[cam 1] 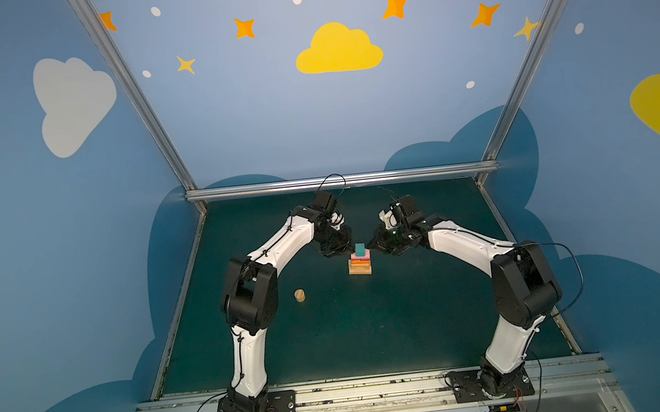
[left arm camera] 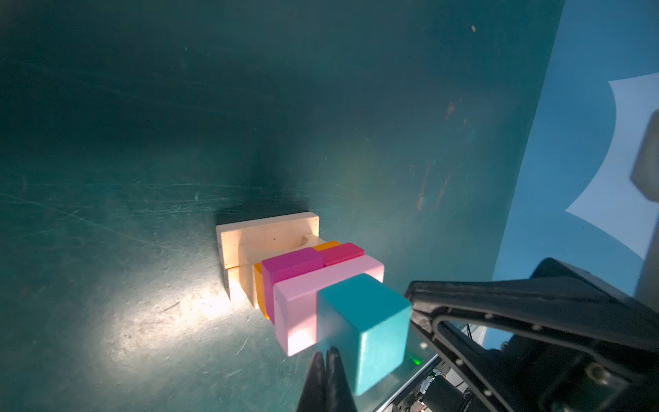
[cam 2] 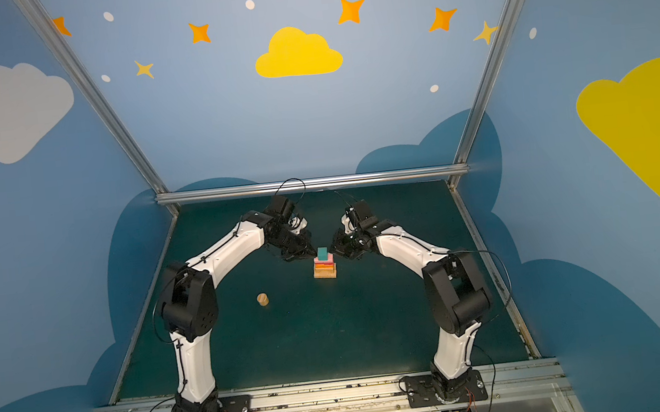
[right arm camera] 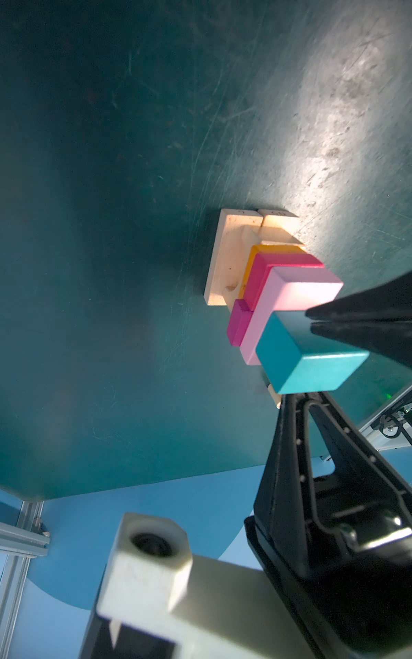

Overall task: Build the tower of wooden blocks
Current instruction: 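Press both grippers against the teal cube's sides to square it, then open and draw both grippers back from the tower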

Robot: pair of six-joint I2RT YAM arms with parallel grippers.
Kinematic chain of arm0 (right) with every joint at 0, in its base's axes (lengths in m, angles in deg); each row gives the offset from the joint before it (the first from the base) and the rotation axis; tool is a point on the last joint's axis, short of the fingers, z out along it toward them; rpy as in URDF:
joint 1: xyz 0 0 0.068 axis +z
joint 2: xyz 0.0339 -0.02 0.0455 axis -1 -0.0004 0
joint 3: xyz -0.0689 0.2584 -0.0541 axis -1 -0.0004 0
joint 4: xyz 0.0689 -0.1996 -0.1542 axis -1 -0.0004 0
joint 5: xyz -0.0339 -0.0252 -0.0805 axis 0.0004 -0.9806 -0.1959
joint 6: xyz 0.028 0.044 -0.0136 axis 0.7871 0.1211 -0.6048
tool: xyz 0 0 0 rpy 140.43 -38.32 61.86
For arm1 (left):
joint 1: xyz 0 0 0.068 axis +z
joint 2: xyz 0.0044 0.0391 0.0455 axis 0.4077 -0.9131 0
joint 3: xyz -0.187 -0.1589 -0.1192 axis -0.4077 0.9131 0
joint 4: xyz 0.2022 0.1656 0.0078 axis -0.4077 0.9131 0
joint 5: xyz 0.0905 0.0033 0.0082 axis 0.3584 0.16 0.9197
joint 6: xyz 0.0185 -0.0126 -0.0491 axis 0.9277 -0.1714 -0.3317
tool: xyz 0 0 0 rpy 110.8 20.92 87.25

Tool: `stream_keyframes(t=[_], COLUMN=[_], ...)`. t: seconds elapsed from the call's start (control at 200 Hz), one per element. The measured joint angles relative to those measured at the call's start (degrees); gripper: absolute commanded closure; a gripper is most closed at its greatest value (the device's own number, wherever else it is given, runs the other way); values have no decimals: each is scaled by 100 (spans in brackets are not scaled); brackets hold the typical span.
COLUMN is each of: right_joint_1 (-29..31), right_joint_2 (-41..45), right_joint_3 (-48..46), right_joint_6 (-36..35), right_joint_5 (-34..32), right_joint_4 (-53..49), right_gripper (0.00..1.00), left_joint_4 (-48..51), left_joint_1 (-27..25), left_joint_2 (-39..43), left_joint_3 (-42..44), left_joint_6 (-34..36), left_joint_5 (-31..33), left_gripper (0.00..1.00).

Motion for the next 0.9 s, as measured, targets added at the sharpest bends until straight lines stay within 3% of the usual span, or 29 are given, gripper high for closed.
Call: stream_keyframes(t=[0.641, 0.896], right_joint_1=[0, 33], right_joint_2=[33, 704], right_joint_3=[0, 2], right_joint_6=[-11, -278], right_joint_5=[-85, -647], right_joint_4=[-46, -684], right_gripper=[100, 100], left_joint_4=[162, 317], left_joint_1=[11, 184], left_joint_2=[-63, 595], left_joint_3=[-256, -173], left_joint_6=[20, 24], left_joint_5=[238, 605], left_gripper=[96, 95])
